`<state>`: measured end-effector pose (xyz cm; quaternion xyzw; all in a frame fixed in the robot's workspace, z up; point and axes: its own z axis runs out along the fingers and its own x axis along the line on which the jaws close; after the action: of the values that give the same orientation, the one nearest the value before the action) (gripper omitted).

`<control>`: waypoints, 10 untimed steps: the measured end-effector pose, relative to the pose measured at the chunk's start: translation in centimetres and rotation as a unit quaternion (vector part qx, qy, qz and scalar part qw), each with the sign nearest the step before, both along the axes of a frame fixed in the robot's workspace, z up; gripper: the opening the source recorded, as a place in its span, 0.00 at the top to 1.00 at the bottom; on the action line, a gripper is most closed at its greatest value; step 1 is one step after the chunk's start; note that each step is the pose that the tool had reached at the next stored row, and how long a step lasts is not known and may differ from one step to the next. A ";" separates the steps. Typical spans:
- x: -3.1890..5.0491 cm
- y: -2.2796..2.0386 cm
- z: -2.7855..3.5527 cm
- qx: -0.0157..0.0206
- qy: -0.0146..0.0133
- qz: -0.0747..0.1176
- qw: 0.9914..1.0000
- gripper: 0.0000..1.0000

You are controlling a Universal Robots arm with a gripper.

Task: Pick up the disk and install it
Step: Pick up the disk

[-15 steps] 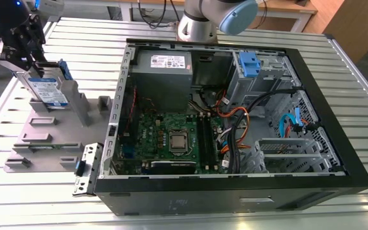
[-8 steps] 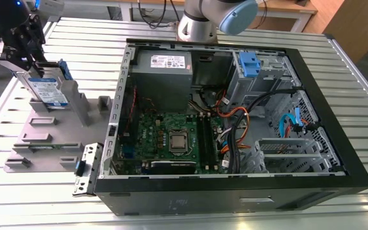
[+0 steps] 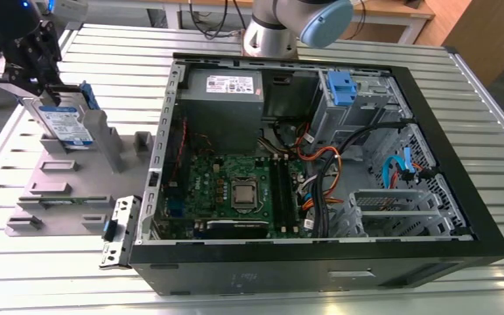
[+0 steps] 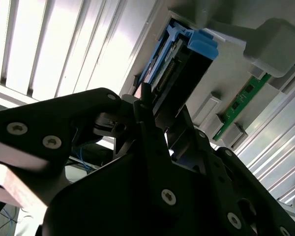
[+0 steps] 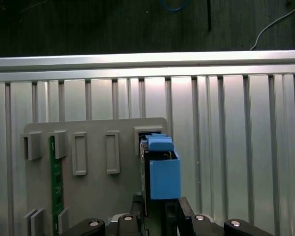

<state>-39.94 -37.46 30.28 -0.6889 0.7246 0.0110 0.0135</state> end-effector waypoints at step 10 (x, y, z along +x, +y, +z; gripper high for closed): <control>0.00 0.00 0.00 0.000 0.000 0.002 1.000 0.65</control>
<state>-39.94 -37.46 30.28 -0.6905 0.7231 0.0110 0.0136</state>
